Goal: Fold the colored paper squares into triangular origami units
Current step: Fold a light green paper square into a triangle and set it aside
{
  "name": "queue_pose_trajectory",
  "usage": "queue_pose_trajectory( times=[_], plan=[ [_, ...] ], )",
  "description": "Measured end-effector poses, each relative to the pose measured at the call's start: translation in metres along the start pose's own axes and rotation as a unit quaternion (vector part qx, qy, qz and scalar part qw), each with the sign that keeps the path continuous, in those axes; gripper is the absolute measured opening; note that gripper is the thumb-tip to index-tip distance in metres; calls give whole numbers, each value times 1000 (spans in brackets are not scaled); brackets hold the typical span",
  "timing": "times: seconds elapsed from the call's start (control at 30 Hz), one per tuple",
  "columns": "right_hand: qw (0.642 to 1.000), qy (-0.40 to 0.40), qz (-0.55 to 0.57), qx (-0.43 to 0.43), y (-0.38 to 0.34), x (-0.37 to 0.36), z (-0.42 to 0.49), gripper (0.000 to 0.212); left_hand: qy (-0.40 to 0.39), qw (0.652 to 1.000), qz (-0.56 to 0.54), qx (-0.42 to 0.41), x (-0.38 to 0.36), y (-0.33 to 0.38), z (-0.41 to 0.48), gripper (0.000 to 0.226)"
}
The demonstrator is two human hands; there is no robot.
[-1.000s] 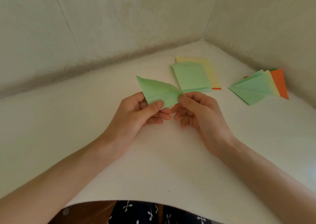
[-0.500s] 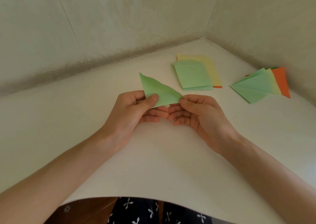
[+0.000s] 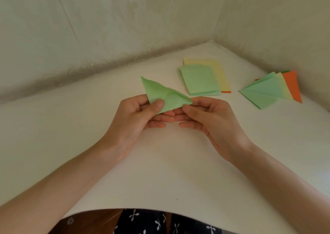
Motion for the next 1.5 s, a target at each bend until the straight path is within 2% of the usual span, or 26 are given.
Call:
queue_pose_trajectory(
  times=[0.13, 0.2, 0.37, 0.6, 0.73, 0.8, 0.93, 1.0, 1.1, 1.13, 1.2, 1.33, 1.5],
  plan=[
    [998, 59, 12, 19, -2, 2, -1, 7, 0, 999, 25, -21, -3, 2, -1, 14],
    [997, 73, 7, 27, -3, 3, -1, 10, 1, 999, 35, -26, -4, 2, -1, 12],
    [996, 69, 31, 44, -3, 5, -3, 12, 5, 998, 42, -35, -2, 1, 0, 15],
    [992, 36, 39, 114, -7, 2, -5, 13, -5, 998, 5, -63, 1, 4, 1, 18],
    [993, -11, 101, 68, -10, 1, -5, 23, -7, 997, 30, -73, 2, 5, 3, 20],
    [997, 0, 73, 39, -9, 1, -5, 24, -11, 997, 38, -63, 1, 4, 3, 22],
    [998, 40, 19, 35, -6, 2, -4, 11, -13, 998, 44, -35, 1, 2, 3, 16],
    [997, 63, 23, 37, -7, 3, -4, 11, -16, 1000, 16, -16, 0, 2, 2, 23],
    [995, 88, 24, 39, -6, 5, -3, 10, -29, 999, -40, 22, -1, 1, 3, 60],
    [995, 91, 17, 40, -6, 5, -3, 11, -28, 999, -30, 23, -2, 2, 3, 61],
    [995, 91, 3, 40, -5, 4, -3, 11, -12, 1000, 11, 8, -3, 1, 3, 38],
    [995, 84, -11, 42, -4, 0, -3, 13, 14, 999, 45, -6, 1, -2, 2, 17],
    [996, 81, -2, 28, -3, 0, -2, 11, 15, 999, 39, -23, 2, 1, 3, 12]
  ],
)
Point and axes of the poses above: each hand's wrist, its own z-axis towards the middle knuckle, its own x-axis out of the back of the hand, y = z × x, the point moved 3 cm from there along z, towards the middle knuckle, and after that the axes turned 4 degrees about -x, right-handed, at the moved point
